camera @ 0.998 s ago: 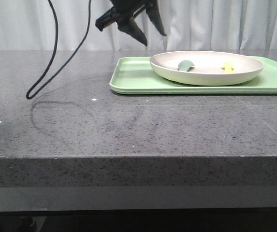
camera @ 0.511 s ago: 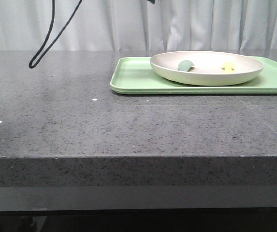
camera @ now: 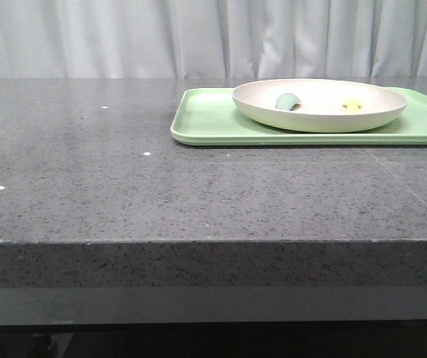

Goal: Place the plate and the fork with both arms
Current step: 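Raise the left gripper away from the plate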

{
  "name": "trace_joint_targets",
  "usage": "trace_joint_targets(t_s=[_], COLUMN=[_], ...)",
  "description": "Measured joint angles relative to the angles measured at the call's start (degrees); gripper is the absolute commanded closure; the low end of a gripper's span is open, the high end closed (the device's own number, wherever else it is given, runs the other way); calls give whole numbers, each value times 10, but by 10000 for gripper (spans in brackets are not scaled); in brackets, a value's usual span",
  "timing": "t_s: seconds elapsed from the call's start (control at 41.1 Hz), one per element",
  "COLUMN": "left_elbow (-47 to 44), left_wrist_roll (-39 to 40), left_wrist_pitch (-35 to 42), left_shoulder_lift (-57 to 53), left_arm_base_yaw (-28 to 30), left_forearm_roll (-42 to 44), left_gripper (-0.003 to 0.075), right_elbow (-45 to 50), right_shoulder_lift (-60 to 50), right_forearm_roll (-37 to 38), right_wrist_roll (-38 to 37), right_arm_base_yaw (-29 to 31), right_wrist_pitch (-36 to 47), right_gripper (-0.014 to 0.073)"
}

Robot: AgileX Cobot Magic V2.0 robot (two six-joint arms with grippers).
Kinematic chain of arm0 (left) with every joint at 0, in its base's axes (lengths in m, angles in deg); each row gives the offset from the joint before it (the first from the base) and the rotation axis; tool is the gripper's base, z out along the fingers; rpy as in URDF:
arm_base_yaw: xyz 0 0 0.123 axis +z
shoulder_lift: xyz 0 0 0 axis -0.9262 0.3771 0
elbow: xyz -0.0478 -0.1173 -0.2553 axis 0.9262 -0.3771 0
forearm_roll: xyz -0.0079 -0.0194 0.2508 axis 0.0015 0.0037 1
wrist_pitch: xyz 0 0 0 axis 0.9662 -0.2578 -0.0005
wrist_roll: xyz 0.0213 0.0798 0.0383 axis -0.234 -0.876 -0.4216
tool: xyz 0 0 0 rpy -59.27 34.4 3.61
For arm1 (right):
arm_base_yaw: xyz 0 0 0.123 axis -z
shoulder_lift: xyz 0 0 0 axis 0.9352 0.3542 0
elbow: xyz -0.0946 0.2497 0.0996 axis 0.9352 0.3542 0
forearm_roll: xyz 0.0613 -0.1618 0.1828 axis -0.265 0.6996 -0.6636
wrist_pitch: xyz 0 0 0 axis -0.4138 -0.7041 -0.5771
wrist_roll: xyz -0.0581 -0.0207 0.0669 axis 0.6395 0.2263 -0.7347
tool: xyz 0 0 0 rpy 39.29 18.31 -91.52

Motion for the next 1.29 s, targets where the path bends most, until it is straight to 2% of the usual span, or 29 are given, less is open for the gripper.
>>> trace_joint_targets(t_s=[0.219, 0.341, 0.657, 0.974, 1.29], left_elbow=[-214, -323, -600, -865, -1071], left_wrist_roll=[0, 4, 4, 4, 5], left_wrist_pitch=[2, 34, 227, 452, 552], left_shoulder_lift=[-131, -214, -444, -674, -902], left_arm_base_yaw=[5, 25, 76, 82, 82], left_forearm_roll=[108, 124, 131, 133, 129], left_gripper=[739, 739, 739, 739, 739], right_elbow=[0, 0, 0, 0, 0], right_shoulder_lift=[0, 0, 0, 0, 0], right_forearm_roll=[0, 0, 0, 0, 0], right_wrist_roll=[0, 0, 0, 0, 0], right_arm_base_yaw=[0, 0, 0, 0, 0], right_wrist_pitch=[1, 3, 4, 15, 45], right_gripper=[71, 71, 71, 71, 71])
